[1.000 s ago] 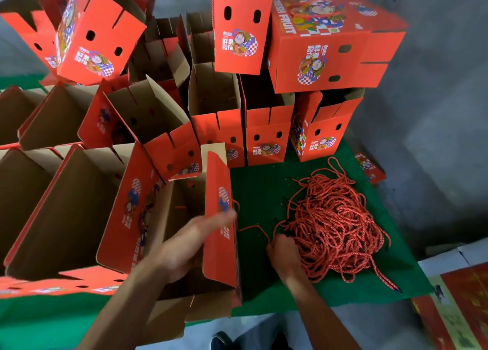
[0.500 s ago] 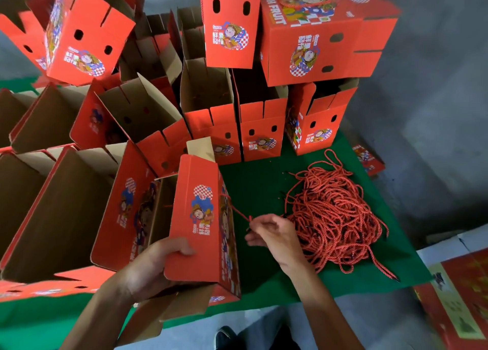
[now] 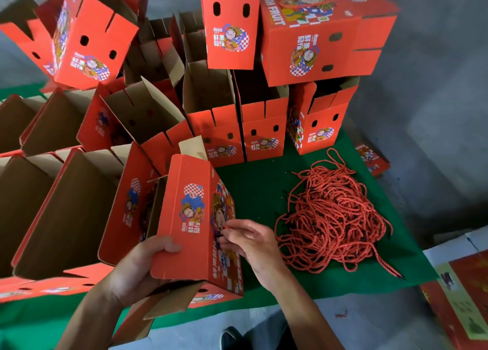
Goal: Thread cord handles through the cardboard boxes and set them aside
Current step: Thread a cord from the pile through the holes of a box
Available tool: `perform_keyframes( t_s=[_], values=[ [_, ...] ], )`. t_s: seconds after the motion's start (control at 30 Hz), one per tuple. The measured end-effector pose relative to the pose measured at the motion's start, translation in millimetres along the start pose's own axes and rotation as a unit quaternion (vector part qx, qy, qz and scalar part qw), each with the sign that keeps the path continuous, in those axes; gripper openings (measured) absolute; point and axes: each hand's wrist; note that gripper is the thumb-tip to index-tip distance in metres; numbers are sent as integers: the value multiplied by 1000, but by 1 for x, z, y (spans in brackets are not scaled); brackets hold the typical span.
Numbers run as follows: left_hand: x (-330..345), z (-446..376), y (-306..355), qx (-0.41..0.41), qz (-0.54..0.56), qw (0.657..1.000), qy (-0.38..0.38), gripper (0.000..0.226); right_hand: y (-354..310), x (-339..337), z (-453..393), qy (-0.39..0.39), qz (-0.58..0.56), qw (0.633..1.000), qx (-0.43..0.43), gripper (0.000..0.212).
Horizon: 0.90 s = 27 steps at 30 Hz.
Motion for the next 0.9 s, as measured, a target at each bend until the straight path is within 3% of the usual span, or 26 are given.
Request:
perform_keyframes(
  t_s=[0.3, 0.47, 0.6, 0.73, 0.9],
  values=[
    [16, 9, 1, 0, 19, 1000, 7, 80, 4, -6, 0, 3, 21, 1000, -8, 19],
    [22, 8, 1, -6, 59, 998, 2, 46, 7, -8, -1, 23, 31, 999, -24, 17],
    [23, 3, -3, -10, 63, 998, 1, 68, 10, -12, -2, 25, 36, 999, -31, 16],
    [33, 2, -7, 9, 61, 998, 29, 76, 10, -20, -2, 31, -15, 999, 17, 18],
    [36, -7, -16, 5, 71, 997, 4, 90, 17, -25, -3, 40, -49, 997, 37, 22]
  ],
)
Point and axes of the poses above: each hand's wrist, its own z-axis away from the middle knuckle, its own x-axis out of the palm, y = z × x, and after that the axes turned 2 degrees about y, right-handed
